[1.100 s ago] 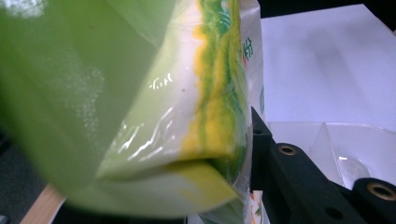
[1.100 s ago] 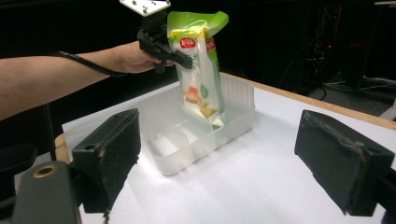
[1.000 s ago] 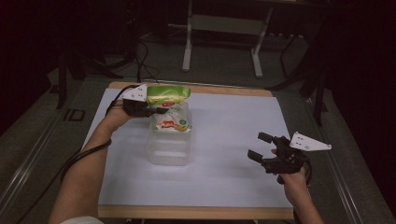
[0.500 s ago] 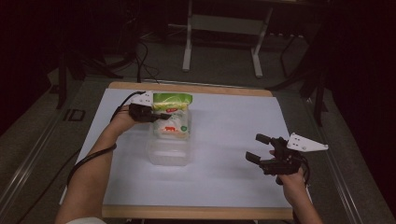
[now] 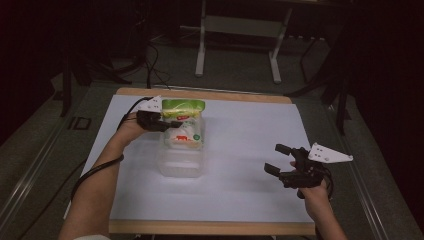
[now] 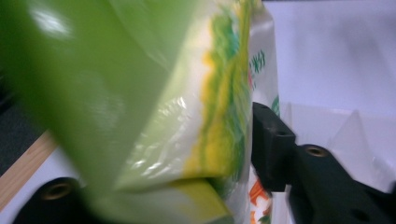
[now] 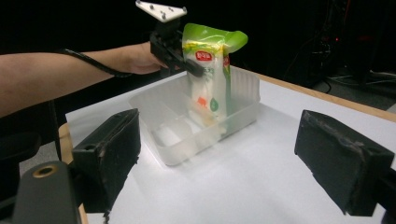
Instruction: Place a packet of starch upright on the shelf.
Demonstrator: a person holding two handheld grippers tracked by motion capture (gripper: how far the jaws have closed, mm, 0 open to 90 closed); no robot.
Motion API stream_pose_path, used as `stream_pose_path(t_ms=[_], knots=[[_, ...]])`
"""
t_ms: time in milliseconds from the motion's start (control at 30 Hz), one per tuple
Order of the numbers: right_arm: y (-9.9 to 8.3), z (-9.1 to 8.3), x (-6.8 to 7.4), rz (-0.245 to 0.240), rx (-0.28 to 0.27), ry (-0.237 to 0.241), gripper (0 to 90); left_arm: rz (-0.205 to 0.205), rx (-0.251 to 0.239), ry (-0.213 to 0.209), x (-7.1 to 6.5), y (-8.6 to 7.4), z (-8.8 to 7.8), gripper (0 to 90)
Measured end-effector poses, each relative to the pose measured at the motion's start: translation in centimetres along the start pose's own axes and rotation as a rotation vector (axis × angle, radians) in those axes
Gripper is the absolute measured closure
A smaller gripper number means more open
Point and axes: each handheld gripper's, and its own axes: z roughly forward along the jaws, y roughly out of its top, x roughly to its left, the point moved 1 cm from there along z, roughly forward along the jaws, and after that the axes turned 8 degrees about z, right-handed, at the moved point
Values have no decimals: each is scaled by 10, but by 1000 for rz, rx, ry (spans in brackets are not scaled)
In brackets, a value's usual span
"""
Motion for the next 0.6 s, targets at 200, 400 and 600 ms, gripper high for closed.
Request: stream_pose_path(t_ms=[200,400,600], knots=[[-2,-2,-1,2,2,-6,142,-122,36,29,-1,4,-7,320],[-2,-2,0,-1,7,-10,142,-212,-2,59,-8,18,-22,262],[-2,-2,1,-4,5,-10,142,-307,26,121,-10,22,-34,0]])
